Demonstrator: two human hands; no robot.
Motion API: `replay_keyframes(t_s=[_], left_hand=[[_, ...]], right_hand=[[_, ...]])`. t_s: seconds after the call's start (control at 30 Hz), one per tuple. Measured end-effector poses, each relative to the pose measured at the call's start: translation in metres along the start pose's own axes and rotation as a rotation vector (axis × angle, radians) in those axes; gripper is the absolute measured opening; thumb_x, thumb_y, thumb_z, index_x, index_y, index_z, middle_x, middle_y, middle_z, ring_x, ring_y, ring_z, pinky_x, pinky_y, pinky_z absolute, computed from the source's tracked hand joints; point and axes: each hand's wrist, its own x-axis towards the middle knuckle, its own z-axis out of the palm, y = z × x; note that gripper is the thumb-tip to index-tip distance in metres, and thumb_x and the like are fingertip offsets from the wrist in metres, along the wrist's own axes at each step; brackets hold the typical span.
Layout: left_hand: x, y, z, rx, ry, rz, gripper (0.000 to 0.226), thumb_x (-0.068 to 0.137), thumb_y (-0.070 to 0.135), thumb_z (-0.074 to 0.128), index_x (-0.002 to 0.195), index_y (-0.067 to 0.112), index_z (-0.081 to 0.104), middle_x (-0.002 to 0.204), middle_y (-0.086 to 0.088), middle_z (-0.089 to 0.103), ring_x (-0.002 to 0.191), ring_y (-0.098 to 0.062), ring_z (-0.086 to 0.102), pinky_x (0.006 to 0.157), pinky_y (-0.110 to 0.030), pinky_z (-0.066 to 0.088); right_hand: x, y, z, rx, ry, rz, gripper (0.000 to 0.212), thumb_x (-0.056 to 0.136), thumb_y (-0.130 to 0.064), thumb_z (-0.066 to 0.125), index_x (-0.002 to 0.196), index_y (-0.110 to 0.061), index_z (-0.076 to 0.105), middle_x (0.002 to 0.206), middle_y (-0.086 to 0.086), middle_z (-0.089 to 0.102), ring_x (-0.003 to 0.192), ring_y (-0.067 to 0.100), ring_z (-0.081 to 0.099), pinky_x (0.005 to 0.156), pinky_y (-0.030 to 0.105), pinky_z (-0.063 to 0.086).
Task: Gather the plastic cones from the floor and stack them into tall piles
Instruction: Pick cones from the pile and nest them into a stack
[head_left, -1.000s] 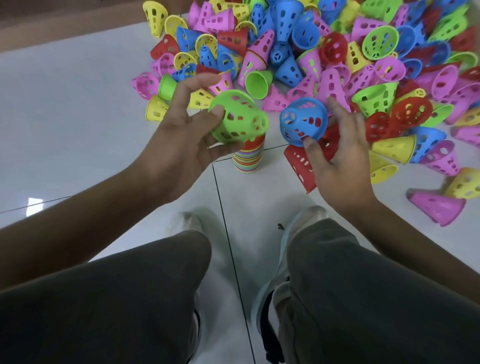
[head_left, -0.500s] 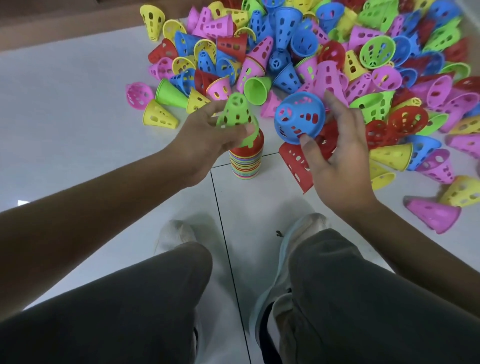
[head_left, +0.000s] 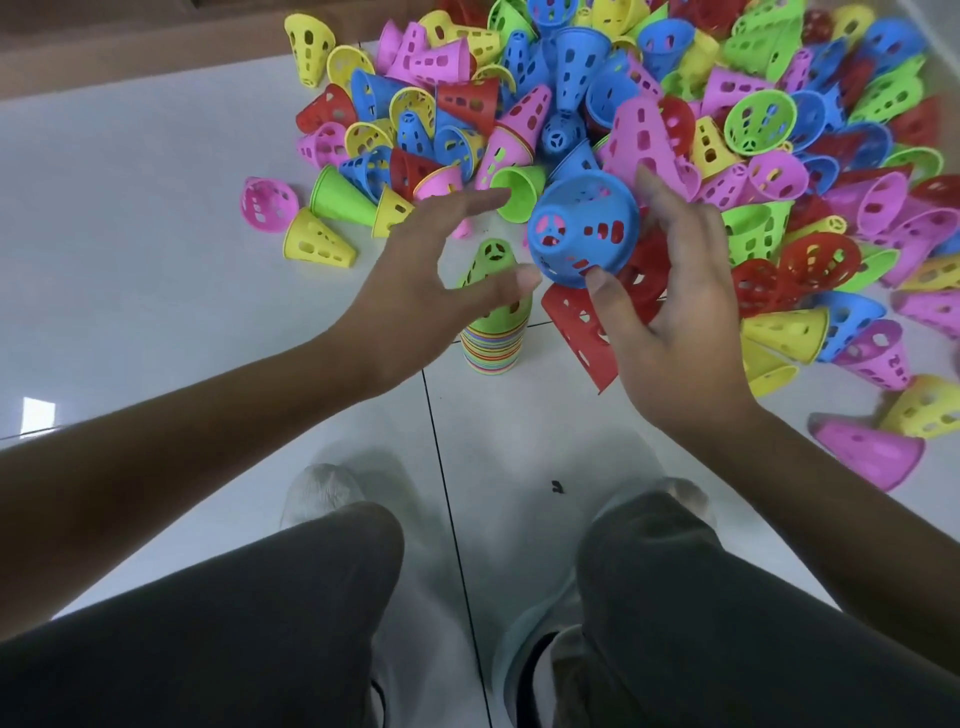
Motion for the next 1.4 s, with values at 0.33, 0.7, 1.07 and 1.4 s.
replay_keyframes(t_s=[0.33, 0.7, 1.07, 1.4], left_hand=[[0.013, 0.014, 0.006, -0.074, 0.052, 0.242, 0.062, 0.095, 0.037, 0.067, 0.151, 0.022, 0.045, 0.147, 0.01, 0.052, 0.137, -0.014, 0.047, 0.112, -0.046, 0.041], [0.016, 0.008, -0.001, -0.18, 0.175, 0.122, 0.029, 0.096, 0.049, 0.049, 0.117, 0.031, 0.059, 0.115, 0.01, 0.067, 0.112, -0.022, 0.061, 0.097, -0.05, 0.05], [0.016, -0.027, -0.004, 0.05, 0.08, 0.007, 0.049, 0.089, 0.064, 0.048, 0.123, 0.031, 0.061, 0.117, 0.015, 0.065, 0.113, -0.01, 0.055, 0.099, -0.042, 0.047], [0.022, -0.021, -0.013, -0.167, -0.012, -0.002, 0.063, 0.089, 0.065, 0.042, 0.14, 0.03, 0.056, 0.133, 0.018, 0.061, 0.129, 0.0, 0.05, 0.112, -0.033, 0.04]], right_hand=[[0.02, -0.01, 0.005, 0.0, -0.015, -0.028, 0.062, 0.097, -0.024, 0.064, 0.152, -0.01, 0.038, 0.128, -0.002, 0.042, 0.117, -0.011, 0.04, 0.095, 0.003, 0.033], [0.016, -0.008, 0.004, 0.037, -0.035, 0.02, 0.066, 0.096, -0.035, 0.062, 0.153, -0.014, 0.036, 0.115, -0.003, 0.043, 0.103, -0.007, 0.047, 0.083, 0.005, 0.042], [-0.002, 0.0, 0.008, -0.077, -0.082, 0.048, 0.065, 0.096, -0.03, 0.064, 0.153, -0.016, 0.037, 0.114, -0.007, 0.04, 0.106, -0.016, 0.044, 0.081, -0.003, 0.035], [0.0, -0.007, 0.011, -0.042, -0.17, -0.022, 0.07, 0.091, -0.038, 0.062, 0.154, -0.028, 0.033, 0.113, -0.018, 0.037, 0.108, -0.008, 0.049, 0.082, 0.008, 0.047]])
